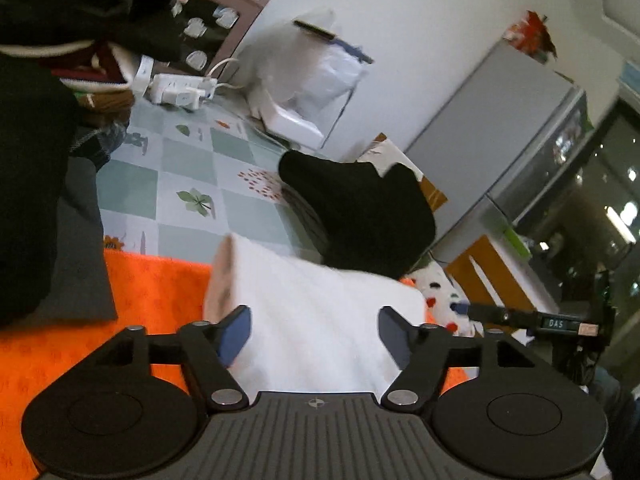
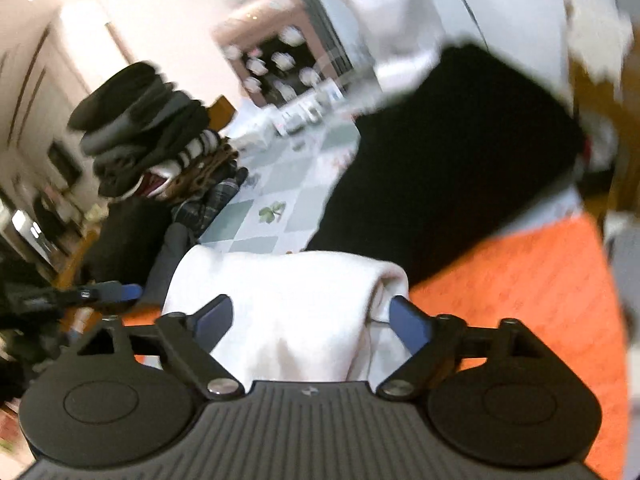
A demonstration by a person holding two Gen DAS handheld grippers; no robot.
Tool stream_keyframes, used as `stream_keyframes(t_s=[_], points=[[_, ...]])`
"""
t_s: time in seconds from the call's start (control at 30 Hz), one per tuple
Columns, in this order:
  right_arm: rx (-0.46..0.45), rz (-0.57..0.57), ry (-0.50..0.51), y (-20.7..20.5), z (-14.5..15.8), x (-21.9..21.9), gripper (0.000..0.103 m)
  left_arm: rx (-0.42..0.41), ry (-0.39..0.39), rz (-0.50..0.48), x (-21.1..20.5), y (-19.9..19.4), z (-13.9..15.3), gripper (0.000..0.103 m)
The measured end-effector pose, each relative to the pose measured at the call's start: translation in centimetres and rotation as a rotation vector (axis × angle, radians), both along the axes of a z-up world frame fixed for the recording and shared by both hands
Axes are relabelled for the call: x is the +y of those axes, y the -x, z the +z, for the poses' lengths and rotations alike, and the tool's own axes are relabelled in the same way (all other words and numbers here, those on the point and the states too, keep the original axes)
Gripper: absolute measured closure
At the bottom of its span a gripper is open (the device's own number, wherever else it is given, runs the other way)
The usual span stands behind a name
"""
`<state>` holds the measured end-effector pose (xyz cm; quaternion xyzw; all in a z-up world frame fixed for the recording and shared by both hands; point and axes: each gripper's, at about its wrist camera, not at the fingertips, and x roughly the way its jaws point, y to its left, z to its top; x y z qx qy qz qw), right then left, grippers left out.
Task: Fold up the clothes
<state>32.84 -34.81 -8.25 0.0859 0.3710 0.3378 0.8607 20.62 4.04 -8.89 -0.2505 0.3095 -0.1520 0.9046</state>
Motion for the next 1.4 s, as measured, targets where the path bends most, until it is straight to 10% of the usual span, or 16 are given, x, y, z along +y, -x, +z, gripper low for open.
stream_keyframes(t_s=[0.2,0.67,1.27,1.4], points=[[-0.233,0.077,0.025,7.3,3.8,1.3,0.001,-0.094,-0.1,0.054,-3.1,6.7,3.1,0.003],[-0.288,-0.118,-0.013,21.5,10.0,-0.9,0.0,-0.258,-0.253,0.14,-7.3,20.7,9.0,0.0],[-0.178,-0.177,0.311,39.5,0.8,-0.5,0.001,-0.034,-0.3,0.023,-8.5,31.0,1.5,0.0],[-0.162,-0.139,0.348,39.4,-1.4,0.4,0.021,-0.01,-0.306,0.05,-8.4,31.9,0.8,0.0]])
